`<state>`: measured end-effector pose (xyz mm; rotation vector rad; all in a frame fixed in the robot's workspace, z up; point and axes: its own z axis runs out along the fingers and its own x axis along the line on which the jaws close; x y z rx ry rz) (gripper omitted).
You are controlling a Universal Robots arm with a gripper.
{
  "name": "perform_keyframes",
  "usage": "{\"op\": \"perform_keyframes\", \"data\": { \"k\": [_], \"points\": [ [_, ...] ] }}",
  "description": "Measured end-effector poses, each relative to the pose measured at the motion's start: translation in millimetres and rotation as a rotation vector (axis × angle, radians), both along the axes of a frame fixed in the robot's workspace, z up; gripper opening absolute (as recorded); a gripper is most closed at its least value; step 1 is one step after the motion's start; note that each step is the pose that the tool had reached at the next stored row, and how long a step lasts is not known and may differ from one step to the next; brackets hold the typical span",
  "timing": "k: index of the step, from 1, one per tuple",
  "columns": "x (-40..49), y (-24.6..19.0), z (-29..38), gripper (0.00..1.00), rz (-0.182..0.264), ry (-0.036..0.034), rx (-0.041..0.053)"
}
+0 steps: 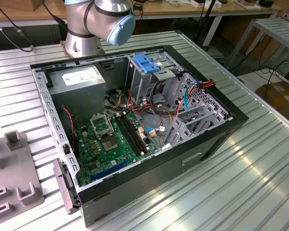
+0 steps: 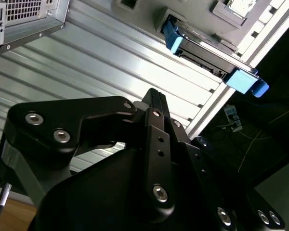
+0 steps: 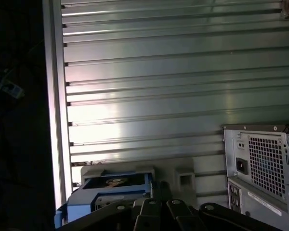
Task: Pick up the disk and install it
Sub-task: 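Reach for the disk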
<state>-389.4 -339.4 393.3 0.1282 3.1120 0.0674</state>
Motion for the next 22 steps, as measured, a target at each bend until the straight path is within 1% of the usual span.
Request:
{"op": "perform_keyframes", "data": {
  "k": [2, 5, 7, 10, 11, 15, 16, 18, 20, 22],
  "points": [
    [-3.7, -1.4, 0.0, 0.11, 0.0, 0.0013, 0.0001],
    [-9.2, -2.2, -0.1, 0.11, 0.0, 0.0052, 0.0],
    [-14.9, -2.2, -0.3, 0.11, 0.0, 0.0054, 0.0],
    [-26.1, -2.2, -0.7, 0.11, 0.0, 0.0054, 0.0001],
    [-31.9, -3.4, -0.6, 0.11, 0.0, 0.0056, 0.0],
    [-44.8, -6.7, -0.9, 0.11, 0.0, 0.0056, 0.0],
    [-47.6, -8.3, -1.1, 0.11, 0.0, 0.0056, 0.0001],
    [-49.6, -12.2, -1.6, 0.11, 0.0, 0.0056, 0.0001],
    [-51.5, -17.1, -2.2, 0.11, 0.0, 0.0057, 0.0],
    [-53.4, -20.7, -2.9, 0.11, 0.0, 0.0056, 0.0001]
  ]
}}
